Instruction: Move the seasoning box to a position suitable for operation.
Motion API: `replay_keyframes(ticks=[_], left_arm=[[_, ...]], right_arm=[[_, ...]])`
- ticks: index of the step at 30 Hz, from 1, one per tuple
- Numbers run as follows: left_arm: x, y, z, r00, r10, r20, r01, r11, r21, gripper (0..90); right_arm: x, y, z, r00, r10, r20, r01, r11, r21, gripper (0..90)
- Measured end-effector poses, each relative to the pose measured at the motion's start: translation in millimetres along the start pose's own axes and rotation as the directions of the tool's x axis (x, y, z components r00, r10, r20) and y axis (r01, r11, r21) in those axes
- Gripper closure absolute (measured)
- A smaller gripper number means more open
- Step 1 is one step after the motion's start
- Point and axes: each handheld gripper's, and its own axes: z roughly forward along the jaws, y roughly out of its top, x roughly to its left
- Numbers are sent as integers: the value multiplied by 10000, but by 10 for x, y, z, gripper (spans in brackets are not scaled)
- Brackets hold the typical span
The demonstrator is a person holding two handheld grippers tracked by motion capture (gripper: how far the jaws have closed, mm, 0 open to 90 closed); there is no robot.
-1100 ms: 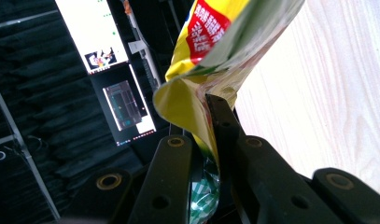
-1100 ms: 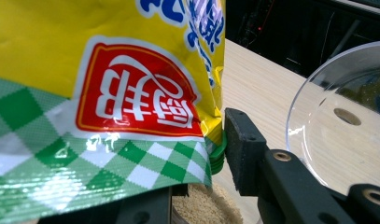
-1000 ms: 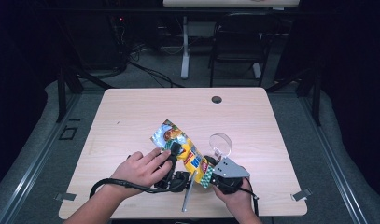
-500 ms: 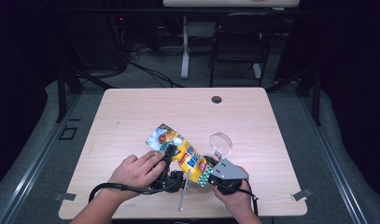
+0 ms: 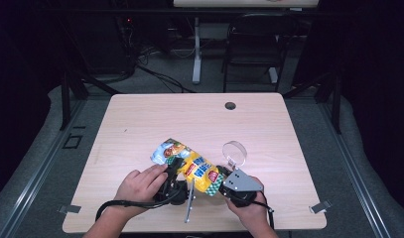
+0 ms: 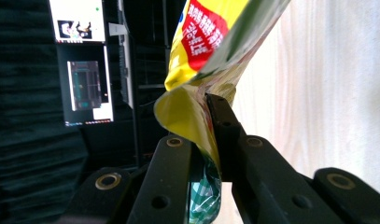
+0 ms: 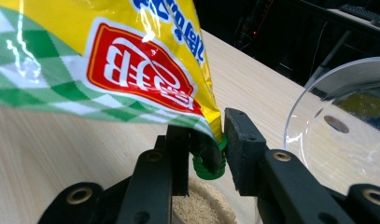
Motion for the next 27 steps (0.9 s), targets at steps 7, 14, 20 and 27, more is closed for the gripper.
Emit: replay_keyframes(ticks=[7,14,20,27], left_arm=[[-55,-72,22,9968,-735,321,740,9971,-148,866],[-106,-135,69,9881,-1358,726,1384,9899,-316,863],[-111,-178,96,9763,-1907,1028,1959,9797,-430,858],[-182,-219,138,9612,-2345,1450,2437,9686,-485,843]], right_arm=[[17,3,7,10000,-45,-33,45,10000,-12,721],[27,1,14,9998,-165,-68,166,9999,48,721],[21,2,11,9999,-153,-37,153,9999,8,721],[25,1,15,9998,-175,-77,175,9998,-5,721]])
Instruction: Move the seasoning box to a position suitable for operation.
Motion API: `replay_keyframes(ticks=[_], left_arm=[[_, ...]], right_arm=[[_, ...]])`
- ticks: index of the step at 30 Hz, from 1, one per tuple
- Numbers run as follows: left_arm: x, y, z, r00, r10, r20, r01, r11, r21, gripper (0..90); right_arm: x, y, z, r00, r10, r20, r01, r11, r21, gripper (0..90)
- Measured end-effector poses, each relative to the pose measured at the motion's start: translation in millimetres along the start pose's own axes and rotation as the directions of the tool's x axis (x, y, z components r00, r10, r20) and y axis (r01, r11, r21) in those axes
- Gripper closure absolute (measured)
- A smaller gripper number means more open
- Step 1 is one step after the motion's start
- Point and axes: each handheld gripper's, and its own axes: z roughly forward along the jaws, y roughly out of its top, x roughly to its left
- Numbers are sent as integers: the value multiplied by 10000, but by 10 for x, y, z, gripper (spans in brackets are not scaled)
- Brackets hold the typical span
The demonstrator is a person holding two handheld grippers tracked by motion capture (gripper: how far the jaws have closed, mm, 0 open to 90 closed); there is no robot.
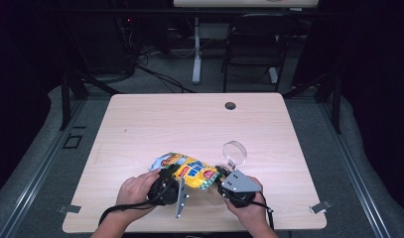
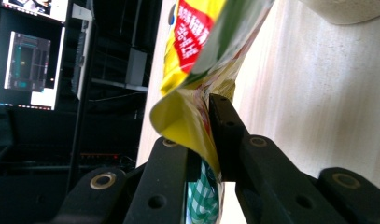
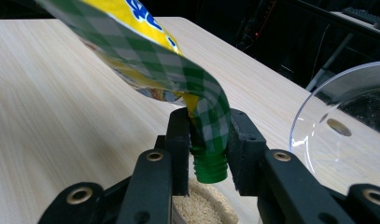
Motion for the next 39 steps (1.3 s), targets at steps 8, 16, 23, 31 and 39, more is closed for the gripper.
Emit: replay_keyframes(ticks=[8,16,23,31,39], left_arm=[[-18,-39,42,9979,-464,461,468,9989,-87,831],[-53,-101,89,9871,-1140,1123,1168,9930,-186,822],[-90,-160,128,9731,-1767,1478,1838,9823,-362,821],[-130,-229,155,9530,-2377,1879,2521,9661,-562,819],[-159,-305,189,9231,-3042,2354,3275,9425,-662,838]], right_arm=[[-4,4,-5,10000,-55,5,55,10000,21,721],[-2,6,-6,10000,-61,1,61,10000,-24,721],[9,14,0,9999,-134,-39,134,9999,-67,720],[33,18,8,9997,-257,-36,256,9995,-158,718],[49,27,31,9996,-280,-53,278,9992,-289,715]])
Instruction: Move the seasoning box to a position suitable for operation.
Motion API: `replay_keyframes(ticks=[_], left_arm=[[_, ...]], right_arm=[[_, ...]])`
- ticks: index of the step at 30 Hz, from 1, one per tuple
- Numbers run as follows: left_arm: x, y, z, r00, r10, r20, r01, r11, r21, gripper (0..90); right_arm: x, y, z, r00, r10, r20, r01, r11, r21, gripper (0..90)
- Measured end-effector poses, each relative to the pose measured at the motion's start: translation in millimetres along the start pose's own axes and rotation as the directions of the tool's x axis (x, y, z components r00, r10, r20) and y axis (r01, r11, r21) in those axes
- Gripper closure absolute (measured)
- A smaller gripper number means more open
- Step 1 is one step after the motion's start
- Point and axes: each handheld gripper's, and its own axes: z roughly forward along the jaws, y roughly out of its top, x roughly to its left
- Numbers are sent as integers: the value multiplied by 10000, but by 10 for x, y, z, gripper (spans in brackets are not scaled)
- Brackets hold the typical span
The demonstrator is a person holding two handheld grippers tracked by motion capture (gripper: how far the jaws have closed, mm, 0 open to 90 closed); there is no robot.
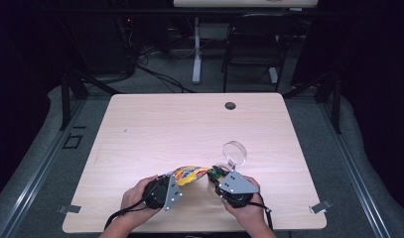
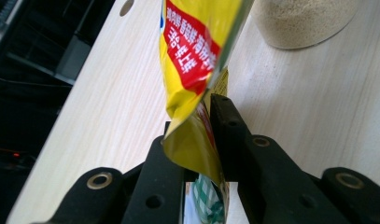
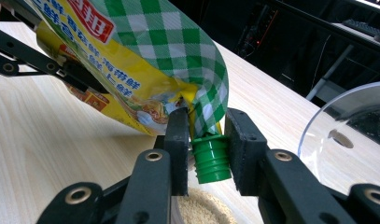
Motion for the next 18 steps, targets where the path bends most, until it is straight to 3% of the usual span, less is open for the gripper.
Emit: replay_keyframes(ticks=[3,9,14,18], left_arm=[[-1,-44,23,9991,-366,217,369,9993,-115,844],[-21,-79,32,9982,-537,278,541,9985,-128,850],[12,-115,33,9927,-1102,492,1116,9934,-252,858],[30,-125,39,9896,-1318,570,1336,9906,-305,862]], right_arm=[[15,2,8,10000,-46,-47,46,10000,-40,712],[17,2,15,9998,4,-176,-5,10000,-99,702],[9,-10,9,9988,286,-393,-296,9993,-247,685],[1,-10,10,9985,344,-416,-355,9990,-267,664]])
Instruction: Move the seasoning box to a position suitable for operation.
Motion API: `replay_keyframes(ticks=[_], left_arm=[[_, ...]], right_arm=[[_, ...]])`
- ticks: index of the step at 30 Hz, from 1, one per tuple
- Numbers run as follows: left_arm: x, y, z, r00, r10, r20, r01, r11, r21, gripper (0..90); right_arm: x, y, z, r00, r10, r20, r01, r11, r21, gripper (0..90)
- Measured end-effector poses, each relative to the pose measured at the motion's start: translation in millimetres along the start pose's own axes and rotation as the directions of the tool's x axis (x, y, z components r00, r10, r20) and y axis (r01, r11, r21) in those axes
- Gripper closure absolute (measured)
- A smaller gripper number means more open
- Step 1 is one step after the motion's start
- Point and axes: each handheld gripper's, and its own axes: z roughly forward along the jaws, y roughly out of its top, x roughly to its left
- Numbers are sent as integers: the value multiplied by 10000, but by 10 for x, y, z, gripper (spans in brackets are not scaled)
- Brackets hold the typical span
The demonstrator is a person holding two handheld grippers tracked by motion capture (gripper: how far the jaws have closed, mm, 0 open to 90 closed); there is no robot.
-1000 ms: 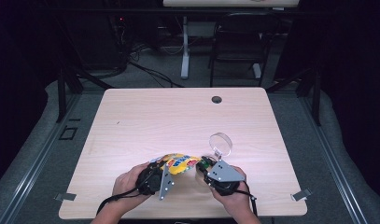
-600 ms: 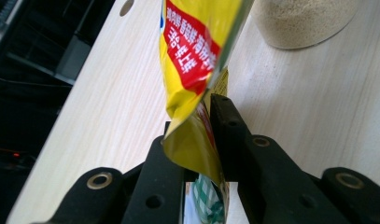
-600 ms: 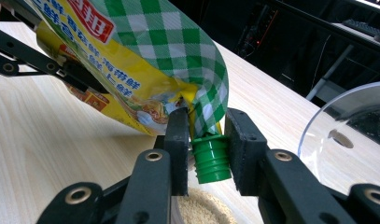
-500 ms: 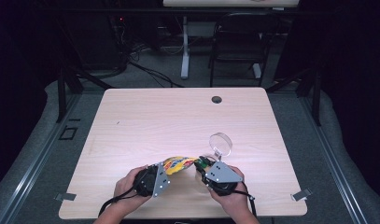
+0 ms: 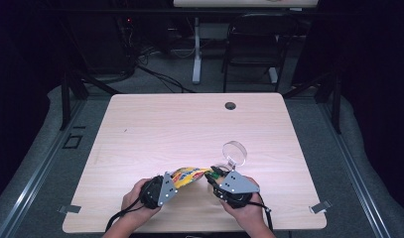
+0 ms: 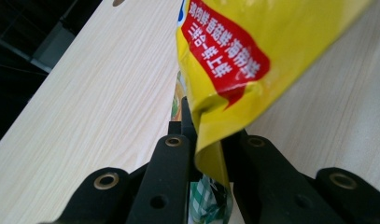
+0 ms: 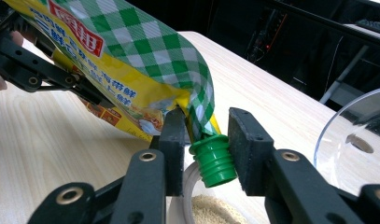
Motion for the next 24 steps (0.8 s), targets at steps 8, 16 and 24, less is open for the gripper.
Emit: replay_keyframes(ticks=[8,16,24], left_arm=[[59,-38,0,9959,-840,350,846,9963,-159,862],[147,-81,19,9865,-1520,608,1543,9874,-362,864],[241,-159,15,9697,-2273,894,2323,9713,-513,868]], right_arm=[[-10,-14,-7,9999,145,-56,-144,9999,67,593],[-53,-51,-53,9976,655,-222,-657,9978,-85,533],[-79,-62,-87,9947,981,-295,-988,9949,-206,516]])
